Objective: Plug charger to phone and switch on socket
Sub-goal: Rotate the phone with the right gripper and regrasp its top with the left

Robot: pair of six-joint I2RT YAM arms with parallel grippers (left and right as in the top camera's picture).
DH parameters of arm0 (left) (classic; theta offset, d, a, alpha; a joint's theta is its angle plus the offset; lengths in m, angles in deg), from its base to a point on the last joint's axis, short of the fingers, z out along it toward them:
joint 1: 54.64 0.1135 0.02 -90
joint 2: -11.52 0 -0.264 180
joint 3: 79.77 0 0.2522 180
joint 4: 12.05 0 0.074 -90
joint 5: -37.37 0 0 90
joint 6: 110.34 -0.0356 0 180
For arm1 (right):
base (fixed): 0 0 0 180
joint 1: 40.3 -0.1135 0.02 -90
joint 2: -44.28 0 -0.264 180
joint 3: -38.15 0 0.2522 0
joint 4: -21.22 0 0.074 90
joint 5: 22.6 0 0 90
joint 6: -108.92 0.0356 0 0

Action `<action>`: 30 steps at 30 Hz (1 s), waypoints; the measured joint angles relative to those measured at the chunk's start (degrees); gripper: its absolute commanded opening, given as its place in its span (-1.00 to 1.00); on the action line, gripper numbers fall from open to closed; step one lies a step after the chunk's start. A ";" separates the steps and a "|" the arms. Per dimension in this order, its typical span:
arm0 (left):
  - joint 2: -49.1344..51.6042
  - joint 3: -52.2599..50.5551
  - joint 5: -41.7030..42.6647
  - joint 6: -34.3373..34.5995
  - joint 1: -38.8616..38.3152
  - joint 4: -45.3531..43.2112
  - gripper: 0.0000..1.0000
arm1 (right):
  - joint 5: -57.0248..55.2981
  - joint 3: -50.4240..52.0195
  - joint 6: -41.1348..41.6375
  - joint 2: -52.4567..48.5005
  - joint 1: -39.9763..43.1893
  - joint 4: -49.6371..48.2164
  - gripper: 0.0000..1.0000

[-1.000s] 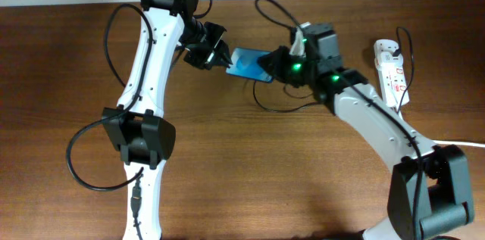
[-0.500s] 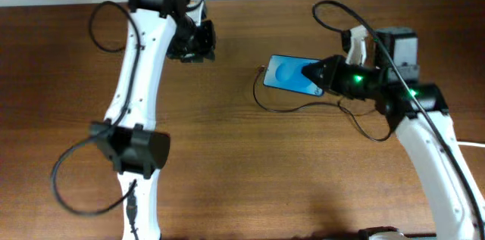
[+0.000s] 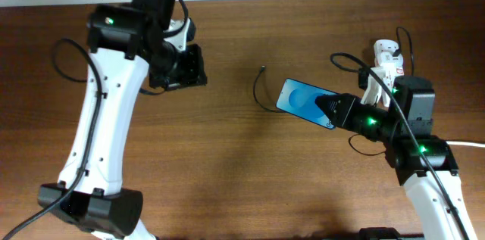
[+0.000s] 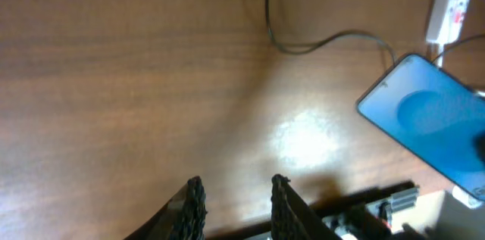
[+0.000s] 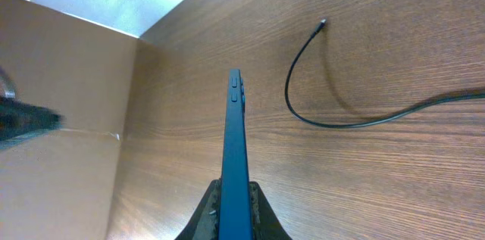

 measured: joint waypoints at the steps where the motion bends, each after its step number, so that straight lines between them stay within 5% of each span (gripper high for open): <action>1: -0.79 -3.65 0.22 0.02 0.00 -1.92 -0.34 | 0.26 0.79 0.63 0.02 0.00 -1.18 -0.92; 10: -8.50 -36.46 19.15 5.38 0.00 -39.23 -0.35 | 1.90 7.15 16.15 -0.28 -1.22 -26.27 -0.92; 21: -8.50 -37.51 25.70 24.39 0.00 -61.02 -0.35 | -13.09 7.56 56.72 -22.56 -10.38 -58.49 -0.92; 30: -8.50 -37.51 25.24 34.88 -0.57 -69.44 -0.41 | -16.26 7.67 72.04 -25.46 -13.92 -70.05 -0.92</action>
